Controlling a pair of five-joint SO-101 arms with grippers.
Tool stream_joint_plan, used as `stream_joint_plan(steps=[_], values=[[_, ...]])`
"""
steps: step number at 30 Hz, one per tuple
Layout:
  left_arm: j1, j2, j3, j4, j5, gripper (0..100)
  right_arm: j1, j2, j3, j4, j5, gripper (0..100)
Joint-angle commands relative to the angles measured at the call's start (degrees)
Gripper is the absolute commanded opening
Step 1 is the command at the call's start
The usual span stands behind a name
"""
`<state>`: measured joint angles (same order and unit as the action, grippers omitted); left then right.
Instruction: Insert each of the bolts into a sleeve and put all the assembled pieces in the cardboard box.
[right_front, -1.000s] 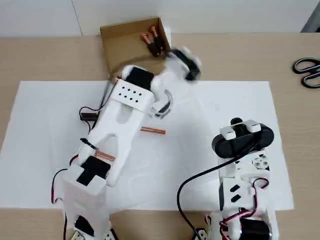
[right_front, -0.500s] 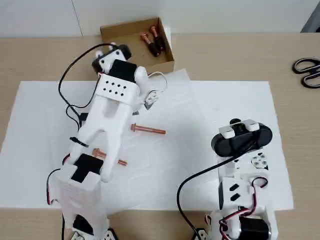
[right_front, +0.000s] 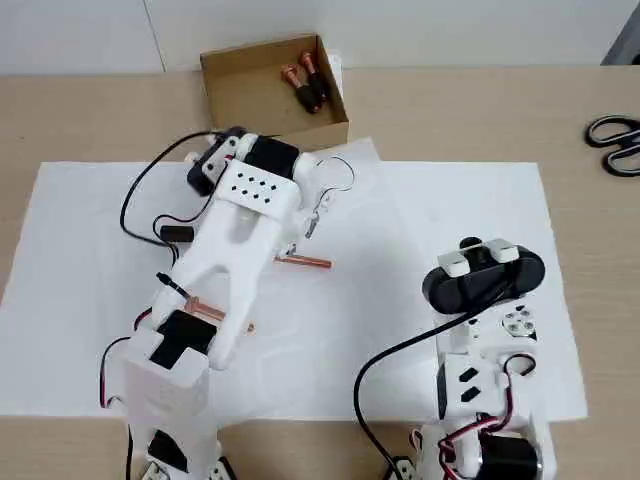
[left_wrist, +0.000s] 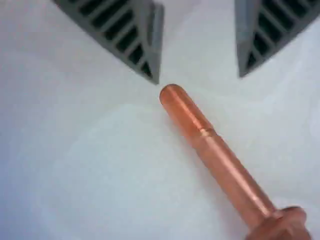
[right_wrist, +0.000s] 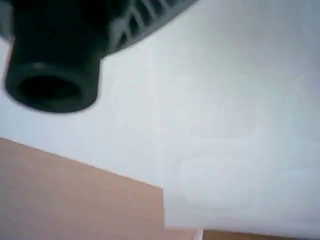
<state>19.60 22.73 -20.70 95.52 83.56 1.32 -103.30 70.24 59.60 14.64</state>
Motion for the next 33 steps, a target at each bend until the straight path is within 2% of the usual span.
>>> stream_joint_plan(steps=[1, 5, 10, 13, 20, 33], values=[[0.1, -0.6, 0.1, -0.9, 4.4, 10, 0.4, -0.7, -0.4, 0.0, 0.4, 0.5], [0.1, -0.4, 0.2, -1.1, 7.7, 10, 0.4, -0.7, -0.4, 0.0, 0.4, 0.5], [-3.5, 6.9, 2.4, -7.0, 11.4, 10, 0.4, -0.7, -0.4, 0.0, 0.4, 0.5], [-5.4, 12.4, 2.3, -7.6, 11.3, 11, 0.5, -0.7, -0.4, 0.0, 0.5, 0.5], [-5.1, 14.2, -1.6, -6.5, 11.6, 23, 0.5, -0.7, -0.4, 0.0, 0.5, 0.5], [-3.9, 14.0, -2.5, -5.5, 11.6, 23, 0.5, -0.7, -0.4, 0.0, 0.5, 0.5]])
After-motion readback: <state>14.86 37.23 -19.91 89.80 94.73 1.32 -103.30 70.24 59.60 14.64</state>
